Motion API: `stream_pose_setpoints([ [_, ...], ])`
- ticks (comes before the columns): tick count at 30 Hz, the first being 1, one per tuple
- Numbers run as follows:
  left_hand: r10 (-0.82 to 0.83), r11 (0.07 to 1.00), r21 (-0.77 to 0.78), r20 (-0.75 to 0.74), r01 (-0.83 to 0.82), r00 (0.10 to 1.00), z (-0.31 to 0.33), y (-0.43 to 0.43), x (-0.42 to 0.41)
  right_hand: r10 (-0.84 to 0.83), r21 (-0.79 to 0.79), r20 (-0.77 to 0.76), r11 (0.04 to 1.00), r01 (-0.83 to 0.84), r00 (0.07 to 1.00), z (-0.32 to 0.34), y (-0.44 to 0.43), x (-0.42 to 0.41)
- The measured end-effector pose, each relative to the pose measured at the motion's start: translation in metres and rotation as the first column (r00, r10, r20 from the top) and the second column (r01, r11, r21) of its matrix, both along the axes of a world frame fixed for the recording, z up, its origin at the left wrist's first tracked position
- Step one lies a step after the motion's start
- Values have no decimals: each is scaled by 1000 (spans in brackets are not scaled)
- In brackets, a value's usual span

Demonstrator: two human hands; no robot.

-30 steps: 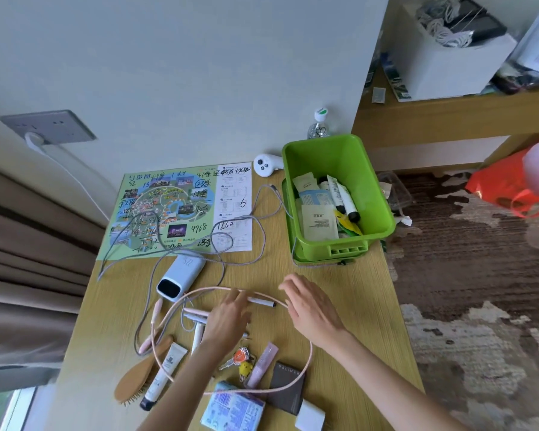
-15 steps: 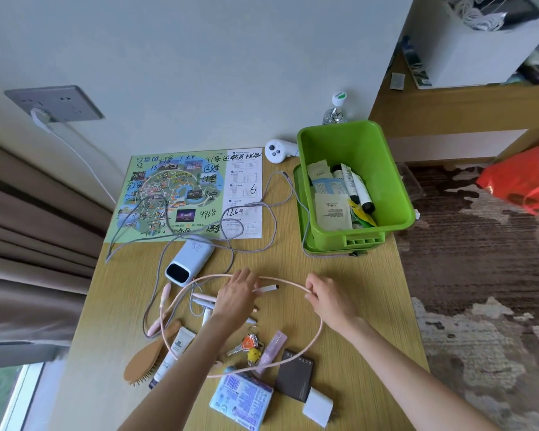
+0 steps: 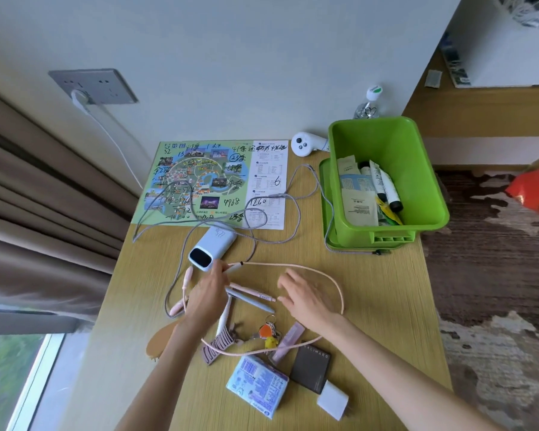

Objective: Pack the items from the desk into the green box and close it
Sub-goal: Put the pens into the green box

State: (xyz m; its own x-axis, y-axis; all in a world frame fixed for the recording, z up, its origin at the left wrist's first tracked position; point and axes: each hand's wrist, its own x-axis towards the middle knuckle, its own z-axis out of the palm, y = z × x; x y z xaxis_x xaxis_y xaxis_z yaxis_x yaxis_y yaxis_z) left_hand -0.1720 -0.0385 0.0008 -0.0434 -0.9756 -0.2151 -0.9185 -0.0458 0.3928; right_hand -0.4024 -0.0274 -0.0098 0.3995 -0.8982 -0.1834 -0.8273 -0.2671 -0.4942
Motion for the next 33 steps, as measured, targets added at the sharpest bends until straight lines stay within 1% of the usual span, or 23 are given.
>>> stream_pose_setpoints([
  [3, 112, 993, -37, -61, -114, 992, 4, 7, 13, 93, -4, -8, 996, -93, 996, -2, -4, 30],
  [6, 278, 960, 16, -117, -278, 953, 8, 13, 26, 124, -22, -31, 992, -125, 992, -4, -8, 57],
  [8, 309, 951, 35, -136, -307, 941, 8, 19, 33, 140, -36, -71, 989, -142, 988, -6, -9, 72],
  [10, 304, 952, 61, -130, -299, 944, 9, 25, 37, 164, -58, -125, 983, -172, 979, -9, -10, 82],
  [12, 298, 953, 101, -108, -287, 949, 9, 30, 36, 160, -43, -142, 985, -168, 977, -12, -9, 87],
  [16, 298, 943, 159, -21, -291, 954, 6, 34, 29, 153, 26, -108, 988, -151, 982, -15, -9, 83],
  [19, 294, 940, 164, 61, -300, 954, 4, 31, 21, 150, 73, -81, 987, -144, 985, -12, -14, 71],
  [22, 277, 937, 191, 103, -292, 955, 1, 27, 14, 123, 136, -88, 984, -111, 988, -12, -20, 52],
  [26, 226, 936, 235, 166, -261, 960, -5, 27, 7, 53, 167, -70, 985, -40, 996, -11, -22, 30],
  [29, 183, 941, 259, 156, -219, 971, -6, 25, 4, 3, 176, -27, 984, 1, 1000, -7, -20, 23],
  [33, 147, 940, 304, 52, -156, 988, -1, 16, 9, -66, 193, 69, 980, 52, 995, 6, -21, 17],
])
